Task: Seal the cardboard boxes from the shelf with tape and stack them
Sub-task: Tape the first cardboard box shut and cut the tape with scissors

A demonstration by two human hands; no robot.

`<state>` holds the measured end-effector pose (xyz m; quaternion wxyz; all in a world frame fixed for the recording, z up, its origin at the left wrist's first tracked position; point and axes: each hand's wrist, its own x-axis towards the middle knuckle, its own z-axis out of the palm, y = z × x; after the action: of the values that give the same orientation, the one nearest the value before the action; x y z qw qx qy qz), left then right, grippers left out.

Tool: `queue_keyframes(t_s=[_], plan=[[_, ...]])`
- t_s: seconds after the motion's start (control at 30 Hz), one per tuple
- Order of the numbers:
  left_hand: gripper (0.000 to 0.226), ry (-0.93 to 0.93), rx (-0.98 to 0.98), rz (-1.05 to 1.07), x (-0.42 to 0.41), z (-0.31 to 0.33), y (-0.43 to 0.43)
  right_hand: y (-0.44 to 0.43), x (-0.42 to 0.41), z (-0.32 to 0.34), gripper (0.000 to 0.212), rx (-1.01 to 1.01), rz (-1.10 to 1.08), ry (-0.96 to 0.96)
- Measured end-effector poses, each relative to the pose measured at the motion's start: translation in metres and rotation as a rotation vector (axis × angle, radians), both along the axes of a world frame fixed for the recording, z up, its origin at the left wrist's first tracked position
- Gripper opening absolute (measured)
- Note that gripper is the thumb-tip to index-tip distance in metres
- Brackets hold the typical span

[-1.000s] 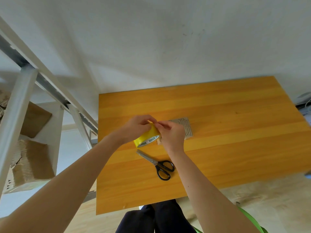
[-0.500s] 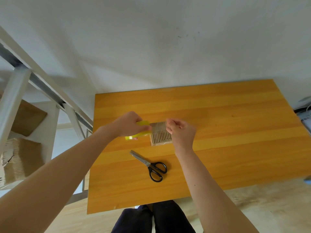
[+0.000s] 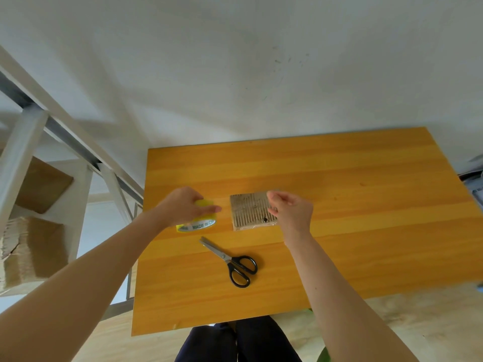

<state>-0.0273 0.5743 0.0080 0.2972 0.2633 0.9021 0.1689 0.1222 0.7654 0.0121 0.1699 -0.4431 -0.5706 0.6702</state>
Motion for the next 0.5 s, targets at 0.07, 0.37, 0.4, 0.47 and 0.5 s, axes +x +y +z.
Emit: queue_keyframes(t_s=[0.07, 0.37, 0.4, 0.47, 0.5], plan=[[0.068, -0.021, 0.069, 0.04, 0.002, -0.005, 0.001, 0.013, -0.003, -0.004, 0.007, 0.028, 0.025, -0.075], [0.027, 0.004, 0.145, 0.004, -0.007, -0.018, 0.023, 0.04, -0.023, -0.022, 0.01, 0.178, 0.178, -0.316], [0.027, 0.0, 0.14, 0.003, -0.009, -0.019, 0.025, 0.043, -0.024, -0.024, 0.013, 0.199, 0.192, -0.319], [0.028, 0.005, 0.12, 0.006, -0.011, -0.022, 0.029, 0.047, -0.026, -0.029, 0.011, 0.23, 0.196, -0.319], [0.029, 0.015, 0.107, 0.008, -0.011, -0.023, 0.033, 0.048, -0.027, -0.031, 0.009, 0.237, 0.194, -0.32]])
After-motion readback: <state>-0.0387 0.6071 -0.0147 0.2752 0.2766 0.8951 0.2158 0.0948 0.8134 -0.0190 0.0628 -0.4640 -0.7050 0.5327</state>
